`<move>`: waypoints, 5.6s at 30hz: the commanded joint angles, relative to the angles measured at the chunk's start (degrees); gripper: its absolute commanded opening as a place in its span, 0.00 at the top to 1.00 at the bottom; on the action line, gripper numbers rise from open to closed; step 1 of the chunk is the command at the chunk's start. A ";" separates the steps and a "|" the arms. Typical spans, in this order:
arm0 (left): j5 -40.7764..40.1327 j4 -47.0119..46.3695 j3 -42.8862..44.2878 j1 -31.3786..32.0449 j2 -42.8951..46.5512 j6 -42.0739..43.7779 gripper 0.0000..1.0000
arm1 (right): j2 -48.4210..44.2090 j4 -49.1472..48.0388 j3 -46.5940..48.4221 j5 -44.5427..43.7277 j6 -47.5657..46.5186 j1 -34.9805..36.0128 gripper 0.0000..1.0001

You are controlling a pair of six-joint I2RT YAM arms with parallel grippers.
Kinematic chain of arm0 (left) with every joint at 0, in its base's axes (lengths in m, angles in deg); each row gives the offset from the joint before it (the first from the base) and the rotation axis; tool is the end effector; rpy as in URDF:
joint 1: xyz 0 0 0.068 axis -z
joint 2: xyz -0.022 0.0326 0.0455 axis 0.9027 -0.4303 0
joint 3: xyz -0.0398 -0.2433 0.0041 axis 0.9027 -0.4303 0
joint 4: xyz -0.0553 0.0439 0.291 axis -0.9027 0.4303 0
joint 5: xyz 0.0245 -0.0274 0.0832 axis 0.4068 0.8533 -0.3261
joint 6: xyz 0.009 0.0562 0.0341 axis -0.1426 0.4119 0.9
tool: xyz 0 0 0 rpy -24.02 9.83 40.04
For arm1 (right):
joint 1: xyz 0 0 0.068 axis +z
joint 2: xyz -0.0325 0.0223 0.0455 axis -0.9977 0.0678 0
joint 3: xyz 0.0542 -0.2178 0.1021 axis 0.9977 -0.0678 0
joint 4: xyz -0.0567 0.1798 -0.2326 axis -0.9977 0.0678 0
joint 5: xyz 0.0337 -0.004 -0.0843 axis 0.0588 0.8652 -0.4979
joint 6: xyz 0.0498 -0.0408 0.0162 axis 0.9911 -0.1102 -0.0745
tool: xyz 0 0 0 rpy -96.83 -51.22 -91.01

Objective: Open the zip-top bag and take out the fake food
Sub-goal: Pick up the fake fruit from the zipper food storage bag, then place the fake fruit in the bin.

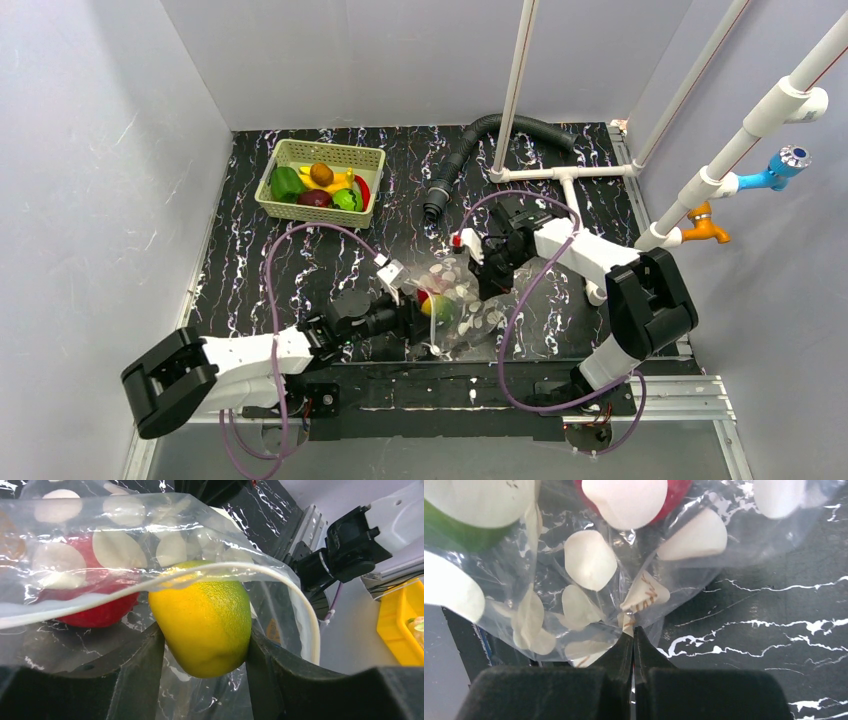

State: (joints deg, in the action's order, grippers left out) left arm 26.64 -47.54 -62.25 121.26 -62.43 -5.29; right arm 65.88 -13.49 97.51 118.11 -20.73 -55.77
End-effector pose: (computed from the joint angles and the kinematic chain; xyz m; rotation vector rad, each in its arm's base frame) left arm 0.1411 -0.2298 0.1332 0.5396 1.7651 -1.2449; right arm 0.2690 0.1907 0.1303 -1.6970 2.1301 0.7651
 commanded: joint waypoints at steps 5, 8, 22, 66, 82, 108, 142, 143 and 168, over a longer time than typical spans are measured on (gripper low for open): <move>3.40 9.98 -2.30 -1.53 12.90 1.62 1.00 | -3.90 -0.58 -0.81 1.04 -2.31 -3.75 0.99; 4.37 12.95 -2.08 -1.81 15.66 2.23 1.00 | -4.24 -0.42 -0.94 1.06 -2.87 -4.75 0.99; 4.82 27.79 0.31 -3.28 25.63 5.67 1.00 | -5.04 0.56 -0.66 1.88 -4.06 -8.98 0.99; 17.54 41.00 20.52 -32.93 16.81 3.43 1.00 | -4.37 1.09 -0.39 2.25 -3.96 -10.45 0.99; 23.27 37.10 29.62 -46.87 1.68 2.28 1.00 | -4.76 1.18 -0.38 2.47 -3.98 -10.50 0.99; 25.05 38.98 46.23 -56.31 -21.99 1.39 1.00 | -4.75 1.55 -0.38 2.56 -4.27 -10.47 0.99; 17.23 58.95 80.72 -55.27 -49.73 3.26 0.16 | -4.66 2.24 -0.28 3.64 -4.75 -10.49 0.99; 16.83 58.49 80.15 -55.34 -48.62 3.65 0.16 | -4.67 2.25 -0.27 3.64 -4.82 -10.44 0.99; 9.79 49.22 35.13 -56.12 3.83 -0.57 0.02 | -5.89 2.00 -0.93 5.04 -5.76 -10.48 0.99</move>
State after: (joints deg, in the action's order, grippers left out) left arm 39.07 1.05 -21.86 65.68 -69.25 -3.30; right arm 62.07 -11.68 96.74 121.21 -25.43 -65.91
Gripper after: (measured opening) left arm 0.981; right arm 0.022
